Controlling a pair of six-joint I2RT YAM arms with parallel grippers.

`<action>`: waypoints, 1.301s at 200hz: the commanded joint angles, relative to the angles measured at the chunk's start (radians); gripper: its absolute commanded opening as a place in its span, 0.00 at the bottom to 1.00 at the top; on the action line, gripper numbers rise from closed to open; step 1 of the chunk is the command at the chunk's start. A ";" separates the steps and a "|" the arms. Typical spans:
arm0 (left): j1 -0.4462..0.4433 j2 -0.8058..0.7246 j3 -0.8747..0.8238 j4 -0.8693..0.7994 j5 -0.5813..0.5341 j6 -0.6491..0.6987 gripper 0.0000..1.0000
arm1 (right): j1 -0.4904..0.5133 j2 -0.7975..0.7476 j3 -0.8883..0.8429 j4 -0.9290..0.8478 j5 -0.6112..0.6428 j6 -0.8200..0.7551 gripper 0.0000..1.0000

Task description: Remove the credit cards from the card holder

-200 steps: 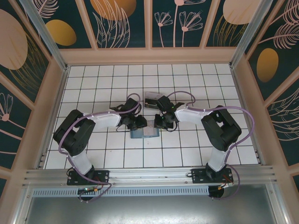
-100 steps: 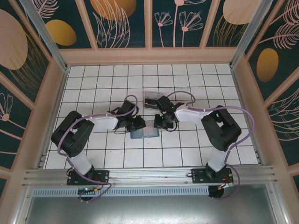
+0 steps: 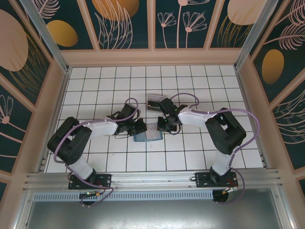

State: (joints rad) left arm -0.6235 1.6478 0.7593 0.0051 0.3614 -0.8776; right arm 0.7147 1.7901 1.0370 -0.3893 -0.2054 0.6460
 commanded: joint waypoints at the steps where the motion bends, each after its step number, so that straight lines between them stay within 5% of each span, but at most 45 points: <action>1: 0.002 -0.040 -0.030 -0.006 -0.008 0.002 0.10 | 0.015 0.044 -0.014 -0.094 0.042 0.020 0.16; 127: 0.008 -0.212 0.016 -0.233 -0.093 0.135 0.04 | 0.015 0.036 -0.003 -0.111 0.072 0.029 0.15; 260: 0.008 -0.211 0.302 -0.552 -0.203 0.489 0.00 | 0.015 -0.035 0.035 -0.138 0.097 0.028 0.14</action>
State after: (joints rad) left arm -0.6197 1.4258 0.9977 -0.4702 0.2226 -0.4915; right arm 0.7219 1.7882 1.0561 -0.4480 -0.1558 0.6643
